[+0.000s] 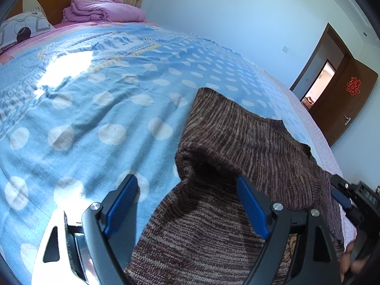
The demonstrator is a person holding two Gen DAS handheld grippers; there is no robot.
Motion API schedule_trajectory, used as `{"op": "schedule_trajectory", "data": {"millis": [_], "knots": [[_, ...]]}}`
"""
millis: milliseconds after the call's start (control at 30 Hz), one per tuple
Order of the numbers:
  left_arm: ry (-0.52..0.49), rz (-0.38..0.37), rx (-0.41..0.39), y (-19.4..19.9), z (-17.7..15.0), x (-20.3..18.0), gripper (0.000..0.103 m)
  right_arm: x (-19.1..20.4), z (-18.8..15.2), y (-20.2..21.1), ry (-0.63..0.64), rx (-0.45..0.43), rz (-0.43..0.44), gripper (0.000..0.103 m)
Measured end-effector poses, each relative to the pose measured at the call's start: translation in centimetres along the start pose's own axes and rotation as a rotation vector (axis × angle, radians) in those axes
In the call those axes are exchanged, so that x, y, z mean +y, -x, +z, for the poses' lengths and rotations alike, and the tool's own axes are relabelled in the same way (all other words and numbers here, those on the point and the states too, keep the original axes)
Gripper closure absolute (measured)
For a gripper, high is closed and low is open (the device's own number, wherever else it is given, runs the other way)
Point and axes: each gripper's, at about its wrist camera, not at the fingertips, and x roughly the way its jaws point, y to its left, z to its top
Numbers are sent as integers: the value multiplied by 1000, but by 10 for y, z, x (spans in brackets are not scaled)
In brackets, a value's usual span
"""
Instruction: Fold small clothes
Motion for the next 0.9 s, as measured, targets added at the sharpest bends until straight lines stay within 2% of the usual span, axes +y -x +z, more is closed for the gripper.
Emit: {"op": "schedule_trajectory", "data": {"millis": [67,167,233,267,300,333,433,500,600,733,800,900], "knots": [[1,-2,0,0,0,1,15,14,-9,-7,34,34,57,54],[1,-2,-1,0,0,1,15,37,-21,-26,139,73,33,55],[0,-3,-1,0,0,0,14,46,-28,-31,194,82,1,82],[-2,-4,0,0,0,0,14,49,-28,-29,209,75,-15,84],[-4,-3,1,-1,0,0,14,53,-26,-24,223,58,-17,97],[-6,-3,1,-1,0,0,13,58,-23,-15,240,34,-11,100],[-7,-3,1,-1,0,0,13,66,-12,4,270,-13,1,100],[-8,-3,2,-1,1,0,13,67,-6,8,278,-9,-6,100],[-8,-2,1,-2,1,-1,13,61,-9,0,274,76,-12,99],[-7,-5,1,-1,0,0,13,46,-33,-23,278,187,-53,95],[-5,-9,1,-2,0,-1,12,39,-32,-14,250,163,-47,82],[-7,-10,3,-2,0,-1,11,23,-16,5,171,85,-21,80]]}}
